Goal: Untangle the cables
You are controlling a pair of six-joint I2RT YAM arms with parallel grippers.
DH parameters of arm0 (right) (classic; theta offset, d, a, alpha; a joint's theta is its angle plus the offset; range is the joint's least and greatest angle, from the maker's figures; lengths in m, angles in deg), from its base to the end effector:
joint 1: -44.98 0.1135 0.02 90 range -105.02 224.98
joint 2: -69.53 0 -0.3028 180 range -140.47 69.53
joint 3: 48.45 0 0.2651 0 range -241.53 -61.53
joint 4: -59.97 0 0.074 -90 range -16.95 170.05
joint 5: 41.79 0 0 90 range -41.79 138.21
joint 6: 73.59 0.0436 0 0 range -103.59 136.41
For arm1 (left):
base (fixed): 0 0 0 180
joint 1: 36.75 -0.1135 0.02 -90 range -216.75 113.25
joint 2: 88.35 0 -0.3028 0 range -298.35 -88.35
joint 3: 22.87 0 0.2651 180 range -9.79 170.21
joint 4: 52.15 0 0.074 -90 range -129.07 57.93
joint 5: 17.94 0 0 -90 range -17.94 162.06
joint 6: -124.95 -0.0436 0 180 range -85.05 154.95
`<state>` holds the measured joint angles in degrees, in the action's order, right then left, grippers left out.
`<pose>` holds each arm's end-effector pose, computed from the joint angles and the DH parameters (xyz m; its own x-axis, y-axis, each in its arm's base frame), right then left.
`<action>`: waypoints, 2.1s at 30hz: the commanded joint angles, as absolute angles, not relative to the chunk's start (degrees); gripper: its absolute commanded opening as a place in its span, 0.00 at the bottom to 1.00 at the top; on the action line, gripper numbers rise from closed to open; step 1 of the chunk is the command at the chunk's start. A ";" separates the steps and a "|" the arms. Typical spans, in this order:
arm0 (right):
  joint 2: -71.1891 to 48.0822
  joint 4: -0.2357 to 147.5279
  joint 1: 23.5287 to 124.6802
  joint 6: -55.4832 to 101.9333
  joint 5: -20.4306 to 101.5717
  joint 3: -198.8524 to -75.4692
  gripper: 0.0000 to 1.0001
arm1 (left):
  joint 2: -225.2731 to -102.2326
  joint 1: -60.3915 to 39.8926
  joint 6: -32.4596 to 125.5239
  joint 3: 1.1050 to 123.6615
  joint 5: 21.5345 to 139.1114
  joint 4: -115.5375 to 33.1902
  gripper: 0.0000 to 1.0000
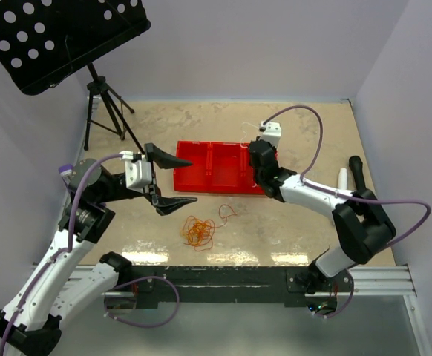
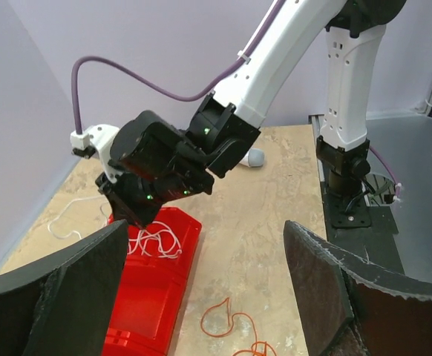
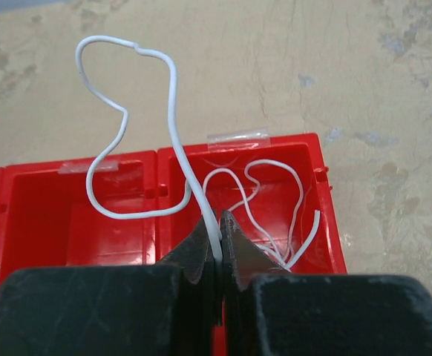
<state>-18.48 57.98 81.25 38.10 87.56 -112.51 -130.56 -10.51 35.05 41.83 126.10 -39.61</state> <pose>0.2999 0.1858 0.2682 -0.2740 0.1534 -0.9494 0.1269 0.9843 0.1224 0.1089 -0.0930 0.4356 0.1533 -0.0767 -0.9852 0.9750 0.1741 0.1381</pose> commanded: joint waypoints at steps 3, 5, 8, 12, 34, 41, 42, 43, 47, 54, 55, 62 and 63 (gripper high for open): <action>-20.38 70.14 80.31 45.33 85.66 -117.25 0.00 | -130.09 -10.73 33.98 41.28 126.20 -41.97 0.90; -20.82 71.81 79.70 45.59 84.52 -117.51 0.00 | -129.92 -10.73 34.34 41.19 126.29 -42.41 0.90; -22.31 75.77 78.99 45.85 82.23 -118.83 0.00 | -129.57 -10.73 34.43 41.10 126.12 -42.50 0.90; -22.67 77.44 78.46 46.73 79.77 -118.74 0.00 | -129.30 -10.73 34.16 41.19 126.29 -42.23 0.90; -23.38 76.74 73.28 53.06 66.23 -120.41 0.55 | -128.86 -10.73 34.43 40.75 125.06 -43.90 0.90; -16.61 80.95 73.19 52.27 66.93 -123.13 0.73 | -129.04 -10.73 34.43 40.57 125.24 -44.34 0.90; -15.91 81.40 73.19 52.01 67.02 -123.75 0.70 | -129.21 -10.73 34.43 40.49 125.24 -44.26 0.90; -15.38 81.49 73.19 51.75 67.02 -124.28 0.69 | -129.22 -10.73 34.43 40.40 125.32 -44.34 0.90; -16.77 81.58 72.93 51.65 67.99 -126.65 0.51 | -129.22 -10.65 35.92 39.44 125.06 -44.70 0.91; -22.66 79.47 72.31 52.53 67.81 -125.60 0.38 | -128.95 -10.73 27.31 38.64 124.09 -39.16 0.91; -23.10 79.21 72.31 52.53 67.55 -124.82 0.38 | -128.87 -10.73 27.31 38.64 124.18 -39.16 0.91; -23.29 77.36 70.99 52.36 67.11 -122.43 0.31 | -128.60 -10.73 26.69 38.12 124.44 -39.16 0.91; -22.94 77.71 70.99 52.27 67.11 -122.70 0.31 | -128.51 -10.73 26.69 38.11 124.53 -39.16 0.91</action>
